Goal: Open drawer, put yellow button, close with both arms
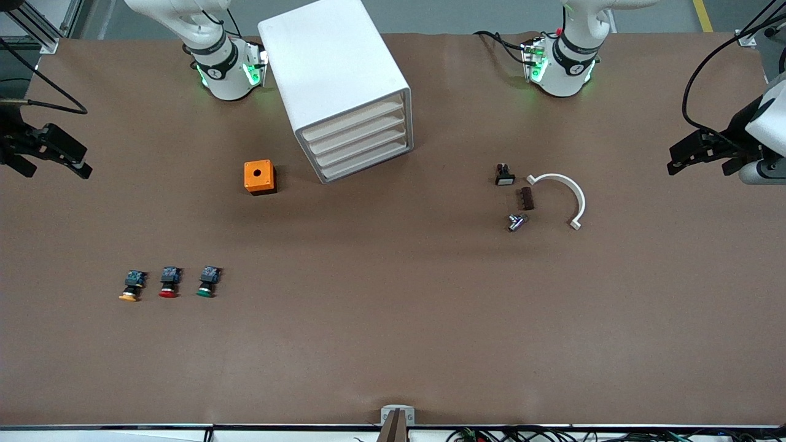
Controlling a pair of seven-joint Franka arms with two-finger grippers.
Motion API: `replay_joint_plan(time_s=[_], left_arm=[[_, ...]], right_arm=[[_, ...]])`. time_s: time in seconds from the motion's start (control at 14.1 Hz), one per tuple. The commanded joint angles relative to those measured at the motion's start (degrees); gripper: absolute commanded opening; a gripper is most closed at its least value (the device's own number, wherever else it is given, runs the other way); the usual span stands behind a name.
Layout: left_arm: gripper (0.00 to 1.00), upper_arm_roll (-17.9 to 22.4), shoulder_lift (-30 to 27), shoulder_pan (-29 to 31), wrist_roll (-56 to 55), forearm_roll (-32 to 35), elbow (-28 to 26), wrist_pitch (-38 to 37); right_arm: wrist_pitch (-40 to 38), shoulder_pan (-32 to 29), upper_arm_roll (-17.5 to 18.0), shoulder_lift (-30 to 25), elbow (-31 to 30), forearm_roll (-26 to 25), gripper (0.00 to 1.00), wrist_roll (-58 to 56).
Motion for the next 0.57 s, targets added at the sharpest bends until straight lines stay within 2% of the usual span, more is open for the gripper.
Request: replay_joint_plan(time_s=[0.0,0.5], left_arm=[[1.00,-0.17,0.62,0.01,-0.61,0.44,1.40,-1.23],[1.00,-0.17,0.62,0.01,-0.78,0.53,1.40,-1.76]], right_arm=[[-0.60,-1.57,1.08,0.11,0.60,-0.07,1.00,0.30],[-0.60,-1.75,1.08,0.11,0.60,0.36,1.00,0.30]])
